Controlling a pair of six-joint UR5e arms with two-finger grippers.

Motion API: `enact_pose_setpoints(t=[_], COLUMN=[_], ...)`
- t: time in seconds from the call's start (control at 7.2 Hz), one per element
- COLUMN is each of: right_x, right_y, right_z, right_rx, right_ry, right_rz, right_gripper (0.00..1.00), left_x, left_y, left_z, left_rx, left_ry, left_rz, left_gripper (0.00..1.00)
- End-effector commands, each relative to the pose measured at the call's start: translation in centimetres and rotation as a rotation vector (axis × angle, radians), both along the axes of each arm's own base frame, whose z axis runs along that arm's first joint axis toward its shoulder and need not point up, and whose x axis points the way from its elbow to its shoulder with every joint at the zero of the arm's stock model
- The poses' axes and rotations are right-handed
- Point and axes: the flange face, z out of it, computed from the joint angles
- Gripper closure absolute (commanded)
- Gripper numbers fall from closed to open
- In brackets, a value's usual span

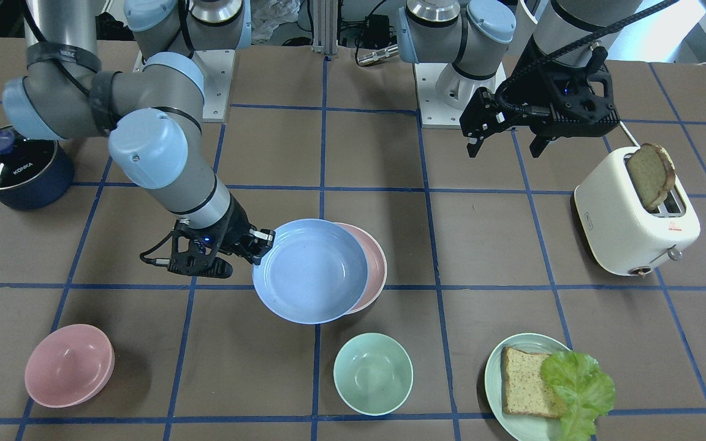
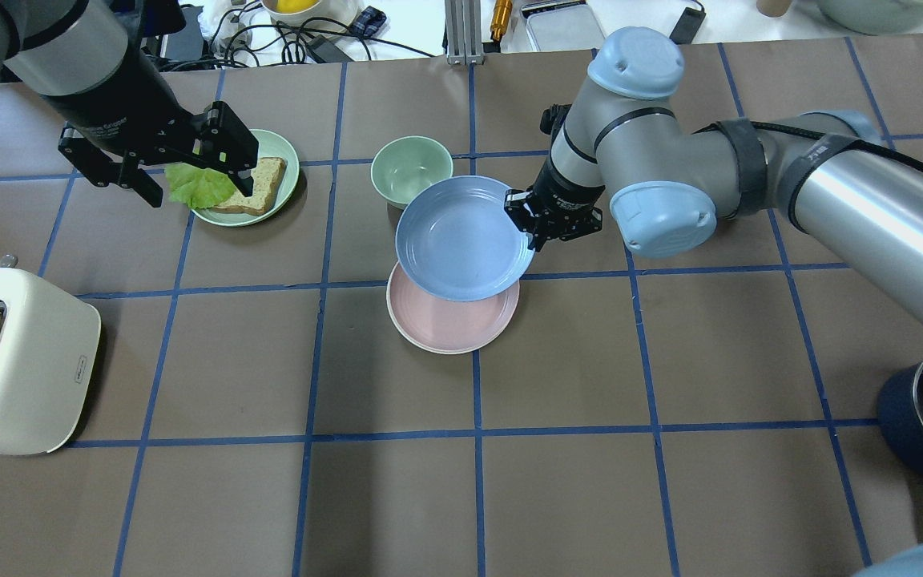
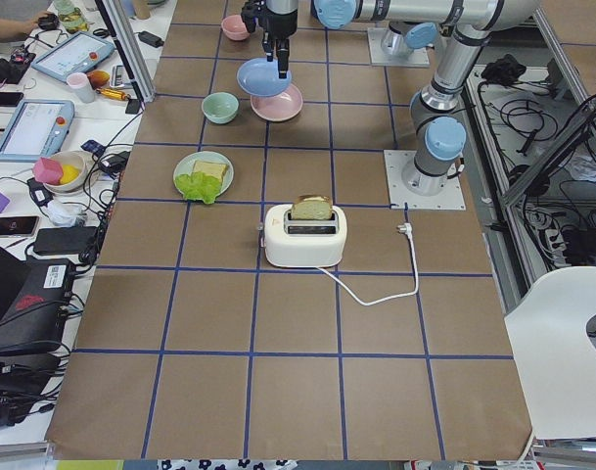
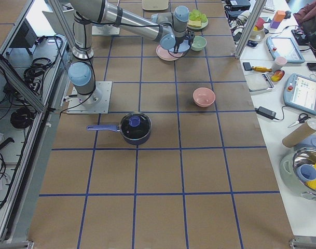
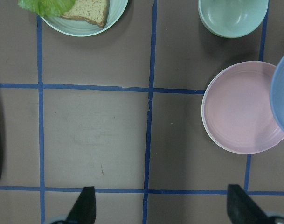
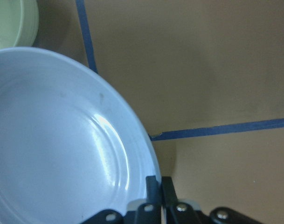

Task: Stack three plates with pink and blue
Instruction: 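Carry the light blue plate with the right gripper over the pink plate, then lower the light blue plate onto the pink plate and open the right gripper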

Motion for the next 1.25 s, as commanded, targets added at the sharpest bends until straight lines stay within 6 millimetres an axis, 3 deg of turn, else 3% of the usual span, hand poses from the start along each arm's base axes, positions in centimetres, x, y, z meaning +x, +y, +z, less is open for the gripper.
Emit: enact_pose_setpoints(t=[0.0,0.28,0.83,1.11], right_x=[0.8,0.6,0.8,2.1], right_y=[1.0,2.4,2.5,2.8], right_z=[-1.9,-3.9,-4.3,-4.3], right_rx=[-0.012,-0.038,-0.025,-0.036], right_ry=[0.006,-0.002,-0.002,-0.004], right_rz=[0.003,0.001,-0.018,-0.001], right_gripper=[0.96,0.96,0.96,0.96], left_x=[0.0,0.2,0.3,0.3], left_y=[0.0,-0.1,-0.1,-0.1], left_z=[0.1,0.1,0.3,0.3], left_rx=[-0.001,-0.002,-0.006,-0.005], left_ry=[0.001,0.001,0.001,-0.001], left_rz=[0.0,-0.001,-0.001,-0.001], left_gripper=[0.0,0.0,0.0,0.0])
